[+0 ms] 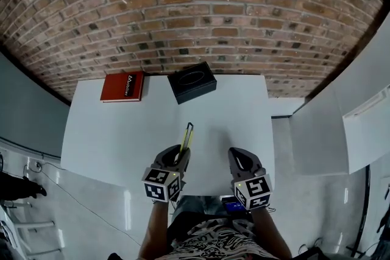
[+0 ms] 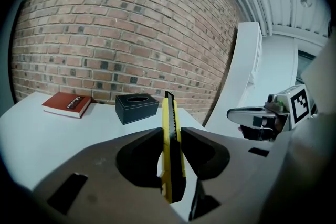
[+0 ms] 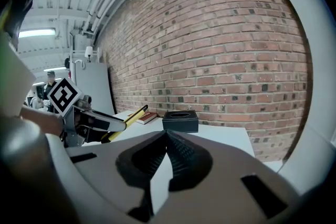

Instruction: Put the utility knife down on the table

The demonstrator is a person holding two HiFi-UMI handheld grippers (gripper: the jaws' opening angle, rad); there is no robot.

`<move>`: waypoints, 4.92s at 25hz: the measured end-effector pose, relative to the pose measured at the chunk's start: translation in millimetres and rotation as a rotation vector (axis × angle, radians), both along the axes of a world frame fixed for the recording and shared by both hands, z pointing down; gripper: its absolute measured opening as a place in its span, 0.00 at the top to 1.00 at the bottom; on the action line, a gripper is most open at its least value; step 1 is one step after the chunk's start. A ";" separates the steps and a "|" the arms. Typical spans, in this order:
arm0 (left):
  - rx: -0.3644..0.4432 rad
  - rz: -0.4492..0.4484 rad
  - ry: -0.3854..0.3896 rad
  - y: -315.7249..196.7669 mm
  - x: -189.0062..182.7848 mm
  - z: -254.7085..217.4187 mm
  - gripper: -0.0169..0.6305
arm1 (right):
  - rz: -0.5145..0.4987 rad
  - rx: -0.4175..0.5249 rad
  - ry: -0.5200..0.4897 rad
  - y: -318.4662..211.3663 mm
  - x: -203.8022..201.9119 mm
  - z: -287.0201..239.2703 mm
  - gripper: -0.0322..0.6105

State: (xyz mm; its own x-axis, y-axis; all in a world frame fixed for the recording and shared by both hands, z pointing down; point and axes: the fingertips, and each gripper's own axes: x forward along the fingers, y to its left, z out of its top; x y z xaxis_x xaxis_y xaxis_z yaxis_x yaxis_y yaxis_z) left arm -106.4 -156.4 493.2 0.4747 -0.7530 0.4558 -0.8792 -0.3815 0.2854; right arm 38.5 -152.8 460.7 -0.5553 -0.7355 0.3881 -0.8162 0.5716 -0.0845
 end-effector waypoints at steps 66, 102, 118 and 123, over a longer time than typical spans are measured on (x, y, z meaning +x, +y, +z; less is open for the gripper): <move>-0.325 0.132 -0.223 36.1 57.5 188.0 0.79 | 0.000 -0.271 0.090 19.8 55.5 136.2 0.95; -0.238 0.057 -0.165 9.0 52.0 127.5 0.65 | -0.010 -0.124 0.051 1.3 42.8 73.8 0.95; 0.101 -0.121 -0.048 -12.2 32.8 -8.5 0.95 | -0.035 0.069 -0.007 -8.3 20.3 -3.7 0.95; 0.152 -0.162 -0.021 -10.6 23.0 -34.6 0.95 | -0.026 0.115 -0.021 -10.2 22.3 -21.3 0.95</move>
State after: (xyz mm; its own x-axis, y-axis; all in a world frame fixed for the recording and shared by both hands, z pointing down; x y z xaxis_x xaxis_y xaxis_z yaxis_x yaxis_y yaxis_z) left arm -83.4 -167.0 458.6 0.3333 -0.8797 0.3392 -0.9377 -0.2719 0.2165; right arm 60.9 -162.9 439.4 -0.5816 -0.7599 0.2901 -0.7998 0.5993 -0.0335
